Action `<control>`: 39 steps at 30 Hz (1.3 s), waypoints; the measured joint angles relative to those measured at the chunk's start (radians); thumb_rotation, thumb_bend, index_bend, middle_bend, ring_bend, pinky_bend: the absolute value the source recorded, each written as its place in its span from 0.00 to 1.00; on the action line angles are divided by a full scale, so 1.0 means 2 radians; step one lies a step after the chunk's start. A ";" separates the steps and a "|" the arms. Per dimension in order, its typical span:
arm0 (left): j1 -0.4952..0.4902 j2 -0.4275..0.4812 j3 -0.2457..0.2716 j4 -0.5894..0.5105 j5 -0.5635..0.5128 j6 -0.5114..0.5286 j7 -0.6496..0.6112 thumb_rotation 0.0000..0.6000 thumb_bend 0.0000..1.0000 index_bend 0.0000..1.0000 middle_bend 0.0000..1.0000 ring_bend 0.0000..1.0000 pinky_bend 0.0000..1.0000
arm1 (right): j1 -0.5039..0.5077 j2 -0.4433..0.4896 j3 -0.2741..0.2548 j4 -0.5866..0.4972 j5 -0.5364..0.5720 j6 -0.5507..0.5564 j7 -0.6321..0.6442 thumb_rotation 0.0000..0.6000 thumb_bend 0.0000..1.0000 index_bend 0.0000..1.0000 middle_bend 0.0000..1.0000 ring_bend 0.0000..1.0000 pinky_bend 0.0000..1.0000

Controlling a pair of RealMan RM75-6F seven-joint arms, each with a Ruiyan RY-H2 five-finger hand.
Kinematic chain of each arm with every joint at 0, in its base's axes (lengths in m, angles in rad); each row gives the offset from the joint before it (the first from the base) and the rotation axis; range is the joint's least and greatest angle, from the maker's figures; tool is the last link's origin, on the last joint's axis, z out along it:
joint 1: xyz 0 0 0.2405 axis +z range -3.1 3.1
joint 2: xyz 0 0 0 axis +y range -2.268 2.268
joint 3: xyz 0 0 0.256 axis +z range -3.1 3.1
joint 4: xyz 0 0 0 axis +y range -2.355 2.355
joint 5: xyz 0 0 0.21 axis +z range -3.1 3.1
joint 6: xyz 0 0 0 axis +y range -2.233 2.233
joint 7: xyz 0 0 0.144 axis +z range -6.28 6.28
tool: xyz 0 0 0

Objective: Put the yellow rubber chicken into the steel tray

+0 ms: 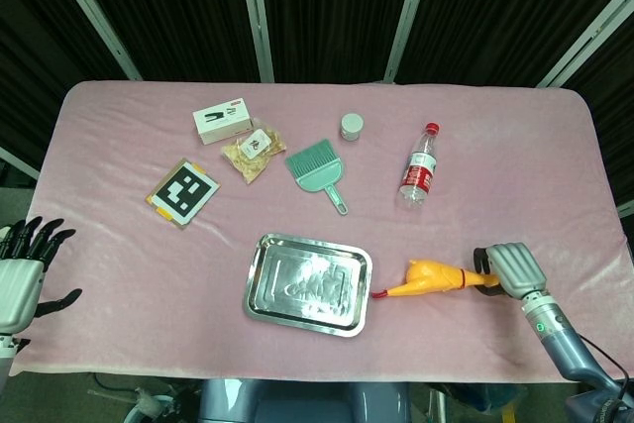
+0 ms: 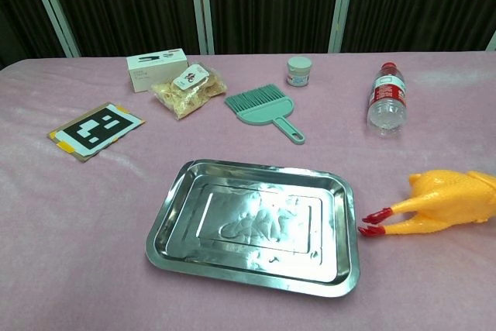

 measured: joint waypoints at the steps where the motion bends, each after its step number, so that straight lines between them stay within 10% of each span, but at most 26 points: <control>1: 0.000 0.000 0.000 0.000 0.000 -0.001 0.000 1.00 0.03 0.19 0.10 0.02 0.00 | 0.000 0.001 0.001 -0.002 0.000 0.001 0.004 1.00 0.25 1.00 0.83 0.77 0.84; 39: -0.090 -0.016 -0.003 -0.035 0.057 -0.089 -0.032 1.00 0.05 0.21 0.14 0.03 0.00 | 0.052 0.064 0.028 -0.080 -0.020 -0.002 0.274 1.00 0.25 1.00 0.86 0.81 0.88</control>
